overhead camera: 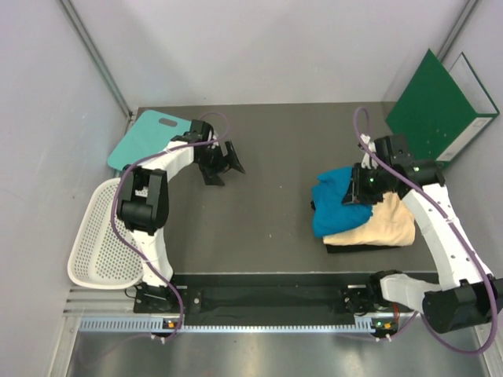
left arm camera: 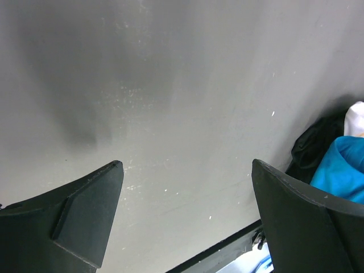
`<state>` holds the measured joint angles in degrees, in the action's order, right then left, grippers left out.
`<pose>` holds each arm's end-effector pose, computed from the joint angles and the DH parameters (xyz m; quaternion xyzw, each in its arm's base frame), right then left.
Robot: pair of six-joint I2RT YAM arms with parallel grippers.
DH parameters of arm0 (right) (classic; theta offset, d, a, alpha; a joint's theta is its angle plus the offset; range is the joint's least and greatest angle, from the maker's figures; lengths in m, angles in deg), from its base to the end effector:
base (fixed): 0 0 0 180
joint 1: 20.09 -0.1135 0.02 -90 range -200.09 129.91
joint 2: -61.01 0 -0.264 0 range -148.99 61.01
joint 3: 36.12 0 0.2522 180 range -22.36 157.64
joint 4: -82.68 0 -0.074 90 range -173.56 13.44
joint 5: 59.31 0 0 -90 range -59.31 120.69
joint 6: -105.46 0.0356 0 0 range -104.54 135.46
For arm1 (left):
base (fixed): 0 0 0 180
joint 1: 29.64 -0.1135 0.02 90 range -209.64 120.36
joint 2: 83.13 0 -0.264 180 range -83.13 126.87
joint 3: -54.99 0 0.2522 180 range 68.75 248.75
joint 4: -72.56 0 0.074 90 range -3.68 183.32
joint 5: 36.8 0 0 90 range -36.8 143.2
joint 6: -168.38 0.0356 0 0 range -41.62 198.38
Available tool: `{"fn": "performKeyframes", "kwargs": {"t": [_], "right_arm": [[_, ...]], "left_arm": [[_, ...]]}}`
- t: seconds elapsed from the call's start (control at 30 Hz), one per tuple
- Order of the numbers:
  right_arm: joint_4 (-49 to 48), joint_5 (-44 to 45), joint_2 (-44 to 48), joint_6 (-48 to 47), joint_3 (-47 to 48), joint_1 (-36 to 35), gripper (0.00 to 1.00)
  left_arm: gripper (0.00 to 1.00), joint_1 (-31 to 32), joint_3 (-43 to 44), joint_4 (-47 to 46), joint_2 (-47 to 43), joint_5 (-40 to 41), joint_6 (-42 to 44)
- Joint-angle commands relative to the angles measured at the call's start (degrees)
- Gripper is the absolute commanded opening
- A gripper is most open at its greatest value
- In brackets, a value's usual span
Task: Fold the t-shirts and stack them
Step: Put the neatly folded tshirt into the corner of the board with the right arm
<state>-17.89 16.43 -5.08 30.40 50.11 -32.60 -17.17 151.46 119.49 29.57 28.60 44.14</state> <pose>0.1984 0.0530 0.3484 -0.0126 0.9573 0.1786 0.2269 0.3991 -0.1034 0.1917 -0.1309 0.9426 -0.2801 0.1260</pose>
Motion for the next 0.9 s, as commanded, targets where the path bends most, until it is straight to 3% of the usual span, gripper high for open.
{"fn": "performKeyframes", "kwargs": {"t": [0.0,0.4,0.87], "right_arm": [[0.34,-0.07,3.15,-1.84,-4.08,6.86,0.15],[3.94,9.42,-1.15,-0.35,-2.77,16.20,0.15],[5.35,14.00,-2.03,1.50,-2.42,20.60,0.08]], "left_arm": [[0.99,0.80,2.01,-0.74,-1.35,-0.98,1.19],[0.99,1.86,1.74,0.14,-0.30,-1.59,1.90],[0.99,3.70,6.31,2.16,4.80,-2.56,2.60]]}}
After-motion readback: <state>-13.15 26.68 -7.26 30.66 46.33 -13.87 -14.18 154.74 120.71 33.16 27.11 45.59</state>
